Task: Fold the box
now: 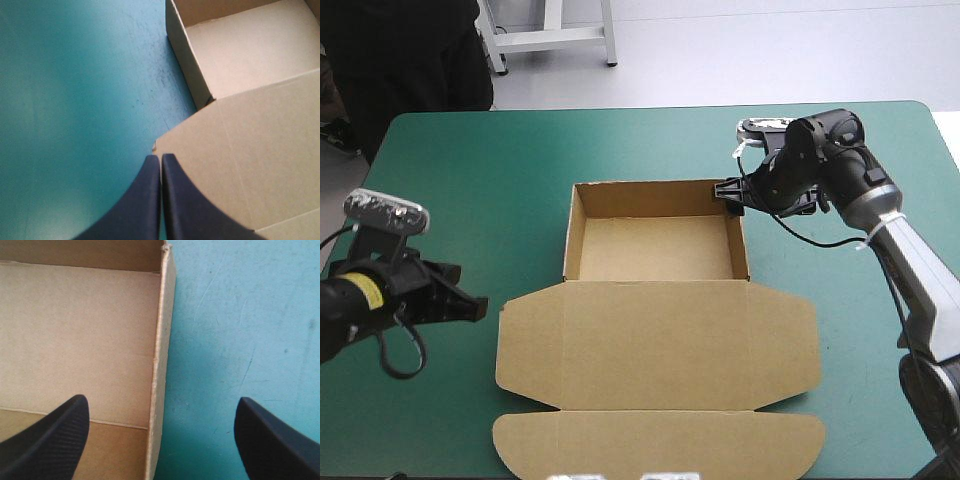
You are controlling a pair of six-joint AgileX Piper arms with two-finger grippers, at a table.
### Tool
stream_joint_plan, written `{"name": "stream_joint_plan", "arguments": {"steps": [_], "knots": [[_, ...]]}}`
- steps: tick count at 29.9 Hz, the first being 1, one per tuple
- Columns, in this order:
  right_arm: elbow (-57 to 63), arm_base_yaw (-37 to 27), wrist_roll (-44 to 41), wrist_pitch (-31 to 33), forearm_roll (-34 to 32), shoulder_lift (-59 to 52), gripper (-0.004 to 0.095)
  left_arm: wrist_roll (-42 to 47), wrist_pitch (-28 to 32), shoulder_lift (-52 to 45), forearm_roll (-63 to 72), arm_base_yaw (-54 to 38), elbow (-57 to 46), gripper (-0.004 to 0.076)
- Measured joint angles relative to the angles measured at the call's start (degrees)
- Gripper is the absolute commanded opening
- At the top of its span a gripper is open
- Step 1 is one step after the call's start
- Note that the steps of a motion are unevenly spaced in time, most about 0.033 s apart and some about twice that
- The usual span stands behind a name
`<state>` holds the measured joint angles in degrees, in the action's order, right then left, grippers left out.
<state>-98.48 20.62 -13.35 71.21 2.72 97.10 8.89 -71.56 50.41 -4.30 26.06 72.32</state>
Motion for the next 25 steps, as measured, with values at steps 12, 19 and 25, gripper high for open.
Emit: {"name": "stream_joint_plan", "arguments": {"steps": [12, 19, 25], "knots": [[0.0, 0.0, 0.0, -0.38, 2.4, 8.99, 0.0737, 0.67, 4.44, -17.7, -0.27, 0.0, -22.93, -0.001], [0.0, 0.0, 0.0, -0.44, 2.44, 12.46, 0.0737, 0.81, 11.02, -25.38, -0.06, 0.0, -35.17, -0.001], [0.0, 0.0, 0.0, -0.61, 2.44, 13.84, 0.0729, 1.03, 13.47, -30.66, 1.12, 0.0, -39.3, -0.001]]}}
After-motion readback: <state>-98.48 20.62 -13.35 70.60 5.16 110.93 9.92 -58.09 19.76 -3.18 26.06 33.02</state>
